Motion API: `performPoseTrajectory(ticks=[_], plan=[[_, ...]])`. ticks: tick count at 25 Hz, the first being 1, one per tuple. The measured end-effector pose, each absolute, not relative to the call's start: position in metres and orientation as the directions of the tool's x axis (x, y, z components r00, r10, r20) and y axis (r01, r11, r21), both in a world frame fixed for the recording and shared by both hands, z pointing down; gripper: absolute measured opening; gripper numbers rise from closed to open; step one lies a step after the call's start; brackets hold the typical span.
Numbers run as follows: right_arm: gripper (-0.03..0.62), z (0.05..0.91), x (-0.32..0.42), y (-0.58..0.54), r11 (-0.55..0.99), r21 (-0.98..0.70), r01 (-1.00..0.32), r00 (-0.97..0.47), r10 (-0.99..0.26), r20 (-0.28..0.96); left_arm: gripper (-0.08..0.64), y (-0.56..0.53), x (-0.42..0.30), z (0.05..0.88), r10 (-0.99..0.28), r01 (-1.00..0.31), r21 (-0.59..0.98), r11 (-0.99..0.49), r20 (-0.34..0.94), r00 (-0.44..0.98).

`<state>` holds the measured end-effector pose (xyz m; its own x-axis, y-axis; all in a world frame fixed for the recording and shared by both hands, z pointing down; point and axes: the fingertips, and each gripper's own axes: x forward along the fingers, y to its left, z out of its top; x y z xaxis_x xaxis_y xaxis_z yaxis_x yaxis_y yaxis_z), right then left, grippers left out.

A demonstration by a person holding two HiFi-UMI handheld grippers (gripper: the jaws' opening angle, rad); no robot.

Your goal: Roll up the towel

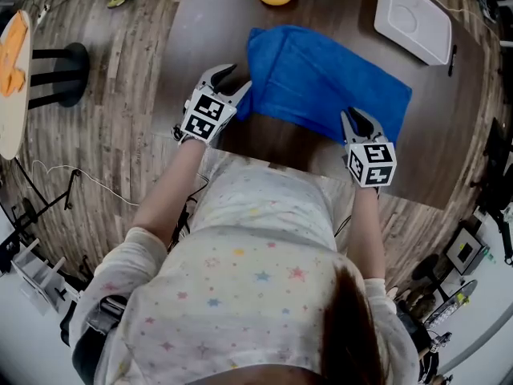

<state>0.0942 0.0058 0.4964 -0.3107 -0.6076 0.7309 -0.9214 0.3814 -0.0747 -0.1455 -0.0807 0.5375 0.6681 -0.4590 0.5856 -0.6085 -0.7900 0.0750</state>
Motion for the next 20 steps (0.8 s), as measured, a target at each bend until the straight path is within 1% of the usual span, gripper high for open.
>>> performPoseTrajectory(ticks=[4,9,12,15,20], plan=[[0.066,0.503,0.036,0.000,0.473,-0.127,-0.872,-0.406,-0.556,0.725,0.193,-0.117,-0.145,0.533,-0.490,-0.622,0.053,-0.781,0.565,0.664],[0.064,0.508,-0.002,0.004,0.536,-0.159,-0.829,-0.466,-0.506,0.726,0.184,-0.168,-0.133,0.537,-0.500,-0.608,-0.008,-0.794,0.578,0.645],[0.061,0.511,-0.011,0.007,0.549,-0.156,-0.821,-0.467,-0.490,0.736,0.161,-0.194,-0.126,0.552,-0.487,-0.583,-0.040,-0.812,0.598,0.637],[0.058,0.512,-0.010,0.009,0.532,-0.165,-0.831,-0.461,-0.491,0.739,0.129,-0.210,-0.120,0.568,-0.458,-0.556,-0.048,-0.830,0.627,0.630],[0.055,0.515,-0.002,0.011,0.494,-0.170,-0.853,-0.438,-0.499,0.748,0.126,-0.213,-0.111,0.585,-0.374,-0.470,-0.049,-0.881,0.679,0.631]])
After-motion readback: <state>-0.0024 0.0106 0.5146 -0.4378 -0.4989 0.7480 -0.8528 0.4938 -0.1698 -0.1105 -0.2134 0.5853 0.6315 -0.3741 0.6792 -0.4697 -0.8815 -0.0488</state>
